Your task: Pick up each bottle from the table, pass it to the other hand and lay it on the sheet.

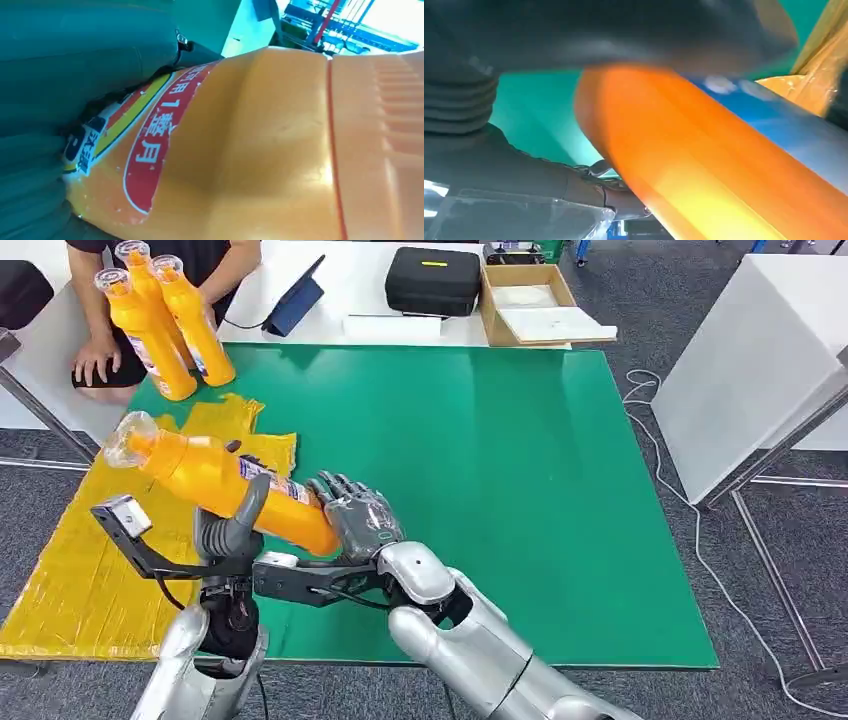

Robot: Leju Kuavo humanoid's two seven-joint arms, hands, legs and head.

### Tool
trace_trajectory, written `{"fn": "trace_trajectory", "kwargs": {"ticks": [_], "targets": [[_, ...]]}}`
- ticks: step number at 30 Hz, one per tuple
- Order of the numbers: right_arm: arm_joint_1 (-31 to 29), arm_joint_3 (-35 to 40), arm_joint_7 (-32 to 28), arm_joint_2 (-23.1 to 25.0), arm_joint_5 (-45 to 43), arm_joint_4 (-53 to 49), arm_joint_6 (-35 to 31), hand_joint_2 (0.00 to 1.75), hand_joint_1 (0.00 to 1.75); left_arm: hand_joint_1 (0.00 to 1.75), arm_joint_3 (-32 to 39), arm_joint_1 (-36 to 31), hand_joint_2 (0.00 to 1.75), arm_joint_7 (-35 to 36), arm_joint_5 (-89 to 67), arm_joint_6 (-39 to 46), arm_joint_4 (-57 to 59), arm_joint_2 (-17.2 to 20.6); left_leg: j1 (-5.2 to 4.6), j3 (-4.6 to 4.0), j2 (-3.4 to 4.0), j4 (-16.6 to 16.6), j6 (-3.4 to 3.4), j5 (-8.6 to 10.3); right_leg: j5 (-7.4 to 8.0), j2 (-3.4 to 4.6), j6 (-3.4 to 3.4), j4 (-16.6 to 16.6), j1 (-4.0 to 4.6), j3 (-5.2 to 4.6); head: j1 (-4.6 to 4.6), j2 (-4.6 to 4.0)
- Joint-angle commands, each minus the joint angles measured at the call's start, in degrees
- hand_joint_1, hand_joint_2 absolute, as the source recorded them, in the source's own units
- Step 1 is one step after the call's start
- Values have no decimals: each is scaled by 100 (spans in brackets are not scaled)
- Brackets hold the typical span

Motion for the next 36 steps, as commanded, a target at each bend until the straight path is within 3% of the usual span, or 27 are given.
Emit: {"fn": "trace_trajectory", "kwargs": {"ticks": [1,3,6,9,11,12,14,16,22,23,25,26,31,34,35,36], "targets": [[49,23,46,-302,-17,-138,-110,0,0,175,178,-327,175,-14,-93,43,58,-133,2,19,-28,-3,-6,-5,-10,-12,-2,-3,-1,24,-2,0],[108,-257,141,-559,86,-452,-301,0,0,175,294,-305,175,-148,-477,174,18,-59,-1,32,-42,-3,-7,-11,-20,-21,-2,1,-6,38,0,0],[459,-1253,114,-1073,504,-1385,-515,0,0,175,678,-250,175,-315,-1629,432,16,109,0,31,-46,-2,-6,-10,-19,-24,-1,-1,-5,40,0,0],[1105,-2394,-247,-1457,982,-2469,-256,0,0,175,1090,-258,175,-541,-4108,1176,230,289,-1,21,-50,-5,-4,-3,-14,-31,0,-4,-4,33,0,0],[1500,-2887,-475,-1613,1194,-2999,-140,0,0,175,1265,-277,175,-517,-5994,1864,680,625,-4,33,-63,-6,-5,-8,-21,-37,0,-3,-8,47,0,0],[1709,-3045,-555,-1748,1265,-3248,-129,0,0,175,1285,-291,175,-384,-7030,2163,1117,994,-4,25,-53,-9,-6,-4,-16,-30,-2,-6,-7,38,2,0],[1880,-3158,-618,-1919,1222,-3390,-149,0,0,175,1273,-446,175,-419,-7774,2501,1996,1456,-10,33,-45,-18,-6,-4,-14,-22,-3,-10,-11,42,0,0],[1991,-3261,-656,-2020,1119,-3412,-305,0,0,175,1288,-653,175,-509,-7931,2531,2730,1679,-14,57,-60,-27,-10,-8,-23,-33,-6,-11,-18,64,2,0],[2169,-3183,-685,-1978,1015,-3557,-386,0,0,175,1729,-630,175,-615,-9038,2531,3161,1574,-7,43,-23,-11,-12,-18,-20,-1,-5,0,-12,42,0,0],[2191,-3158,-677,-1969,1009,-3577,-389,0,0,175,1706,-605,175,-489,-9409,2531,3194,1603,-2,26,-20,-9,-9,-12,-14,-5,-3,-2,-7,27,0,0],[2201,-3093,-675,-1905,1007,-3598,-388,0,0,175,1597,-566,175,-221,-9856,2531,3425,1712,-9,73,-38,-10,-16,-33,-39,-4,-5,6,-18,68,0,0],[2196,-3063,-675,-1898,1010,-3599,-384,0,0,175,1544,-559,175,-110,-10057,2531,3512,1761,-1,36,-13,-10,-10,-17,-16,5,-2,-2,-7,31,0,0],[2228,-2980,-674,-1866,1037,-3606,-347,0,0,175,1379,-637,175,270,-10573,2531,4001,1868,0,33,-15,-9,-9,-16,-15,3,-2,-3,-6,32,0,0],[2352,-2945,-683,-1876,1091,-3685,-336,0,0,175,1344,-575,175,341,-10670,2531,4129,1867,0,13,-10,-9,-7,-7,-7,2,-1,-4,-3,13,0,0],[2370,-2940,-683,-1891,1116,-3700,-335,0,0,175,1390,-592,175,244,-10570,2428,4166,1888,-5,42,-23,-10,-11,-19,-21,2,-3,1,-10,39,0,0],[2395,-2943,-686,-1905,1133,-3728,-332,0,0,155,1205,-701,175,418,-10780,2531,4548,1855,-2,31,-18,-11,-9,-15,-15,2,-3,-4,-7,31,0,0]]}}
